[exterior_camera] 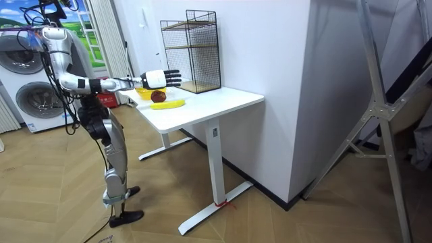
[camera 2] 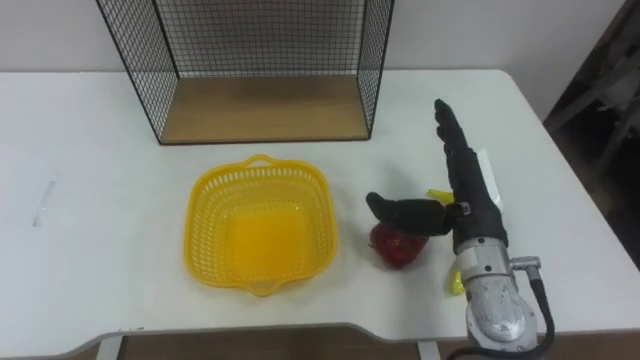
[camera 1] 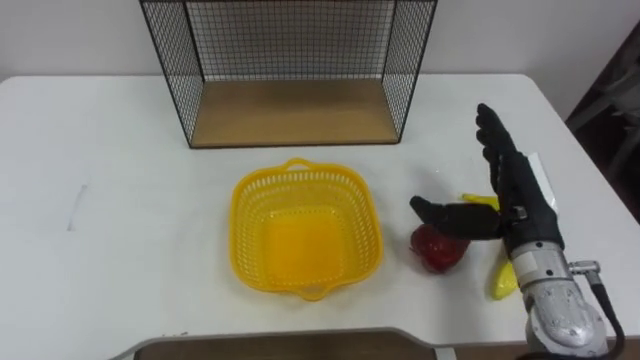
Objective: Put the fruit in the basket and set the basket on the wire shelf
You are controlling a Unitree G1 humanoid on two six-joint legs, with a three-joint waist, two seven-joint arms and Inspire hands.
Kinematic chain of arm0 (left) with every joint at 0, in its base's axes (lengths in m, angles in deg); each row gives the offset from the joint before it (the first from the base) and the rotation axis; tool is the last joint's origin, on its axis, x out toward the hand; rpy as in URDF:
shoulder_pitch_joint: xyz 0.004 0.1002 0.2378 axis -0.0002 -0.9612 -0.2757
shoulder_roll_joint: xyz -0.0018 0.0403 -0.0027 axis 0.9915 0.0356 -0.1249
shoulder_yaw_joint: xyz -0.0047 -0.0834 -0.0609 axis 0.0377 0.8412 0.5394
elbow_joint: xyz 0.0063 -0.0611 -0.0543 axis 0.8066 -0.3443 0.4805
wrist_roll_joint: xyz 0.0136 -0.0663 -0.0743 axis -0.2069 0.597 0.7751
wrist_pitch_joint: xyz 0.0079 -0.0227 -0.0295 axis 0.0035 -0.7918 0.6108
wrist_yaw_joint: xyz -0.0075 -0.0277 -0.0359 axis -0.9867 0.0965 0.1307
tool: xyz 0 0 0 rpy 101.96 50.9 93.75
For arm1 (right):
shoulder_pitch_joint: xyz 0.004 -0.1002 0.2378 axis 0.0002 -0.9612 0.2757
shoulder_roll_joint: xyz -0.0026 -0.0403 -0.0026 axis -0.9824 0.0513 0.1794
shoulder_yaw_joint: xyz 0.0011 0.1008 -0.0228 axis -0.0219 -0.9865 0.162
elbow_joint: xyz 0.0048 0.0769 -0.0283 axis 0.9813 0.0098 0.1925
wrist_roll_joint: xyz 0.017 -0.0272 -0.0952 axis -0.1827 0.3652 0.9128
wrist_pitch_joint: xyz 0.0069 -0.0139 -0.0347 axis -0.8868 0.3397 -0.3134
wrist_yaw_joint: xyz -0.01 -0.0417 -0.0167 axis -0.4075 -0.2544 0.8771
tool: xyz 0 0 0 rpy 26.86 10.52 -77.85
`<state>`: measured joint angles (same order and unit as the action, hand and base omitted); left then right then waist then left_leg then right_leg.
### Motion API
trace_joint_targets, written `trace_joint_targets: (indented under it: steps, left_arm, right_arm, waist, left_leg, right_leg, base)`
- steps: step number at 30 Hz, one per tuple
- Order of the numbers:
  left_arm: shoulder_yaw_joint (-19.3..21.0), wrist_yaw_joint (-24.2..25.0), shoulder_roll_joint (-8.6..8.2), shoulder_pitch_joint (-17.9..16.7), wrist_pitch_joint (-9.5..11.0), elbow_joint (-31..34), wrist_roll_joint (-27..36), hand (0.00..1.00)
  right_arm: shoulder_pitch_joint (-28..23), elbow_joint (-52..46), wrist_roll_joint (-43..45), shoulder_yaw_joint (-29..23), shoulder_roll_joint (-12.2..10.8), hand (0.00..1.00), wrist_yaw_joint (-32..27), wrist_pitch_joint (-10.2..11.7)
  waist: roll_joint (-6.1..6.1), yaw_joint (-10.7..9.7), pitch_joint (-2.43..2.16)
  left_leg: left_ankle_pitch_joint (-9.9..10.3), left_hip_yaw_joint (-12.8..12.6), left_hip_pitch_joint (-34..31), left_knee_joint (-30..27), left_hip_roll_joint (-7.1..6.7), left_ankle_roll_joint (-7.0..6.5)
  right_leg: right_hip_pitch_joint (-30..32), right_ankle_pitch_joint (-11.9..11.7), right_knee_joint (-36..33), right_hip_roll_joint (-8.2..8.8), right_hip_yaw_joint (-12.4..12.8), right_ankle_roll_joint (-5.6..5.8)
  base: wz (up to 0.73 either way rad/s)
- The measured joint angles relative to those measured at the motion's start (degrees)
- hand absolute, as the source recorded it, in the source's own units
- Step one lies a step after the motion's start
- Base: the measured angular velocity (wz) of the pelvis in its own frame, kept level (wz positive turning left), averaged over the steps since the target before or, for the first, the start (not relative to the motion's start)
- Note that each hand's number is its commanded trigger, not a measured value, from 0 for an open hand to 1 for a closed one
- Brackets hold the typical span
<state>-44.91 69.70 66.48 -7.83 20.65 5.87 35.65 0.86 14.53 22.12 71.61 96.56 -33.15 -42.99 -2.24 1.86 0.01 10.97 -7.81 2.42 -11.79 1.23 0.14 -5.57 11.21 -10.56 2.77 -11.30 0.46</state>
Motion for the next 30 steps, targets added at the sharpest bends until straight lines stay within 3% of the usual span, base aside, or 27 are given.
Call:
trace_joint_targets:
  steps: [13, 25, 30]
  left_arm:
    - [-0.18, 0.01, 0.14, -0.28, -0.15, -0.36, -0.01, 0.00]
    - [-0.22, -0.43, 0.17, 0.15, -0.14, -0.40, 0.03, 0.00]
    - [-0.21, -0.43, 0.15, 0.29, -0.14, -0.26, -0.01, 0.00]
  right_arm:
    - [-2.02, -0.02, 0.20, 0.02, -0.99, 0.00, 2.19, -1.03]
    - [-4.23, 2.91, 0.38, 1.11, -1.87, 0.00, 6.03, -1.13]
    - [-4.28, 4.14, 2.05, 1.11, -2.57, 0.00, 6.44, -0.06]
  waist:
    - [-0.12, -0.16, -0.09]
    - [0.69, -0.12, -0.14]
    - [0.71, -0.37, -0.11]
  left_leg:
    - [-0.01, -0.04, -0.73, 0.03, -0.01, -0.01]
    - [0.00, 0.03, -0.83, 0.04, -0.02, -0.01]
    - [0.01, 0.02, -0.82, 0.04, 0.00, 0.00]
  right_leg:
    - [0.65, -0.02, 0.10, -0.02, 0.09, 0.00]
    - [0.46, -0.10, 0.68, -0.10, 0.13, 0.01]
    - [0.48, -0.11, 0.81, -0.14, 0.20, 0.01]
  base:
    - [0.00]
    - [0.00]
    - [0.00]
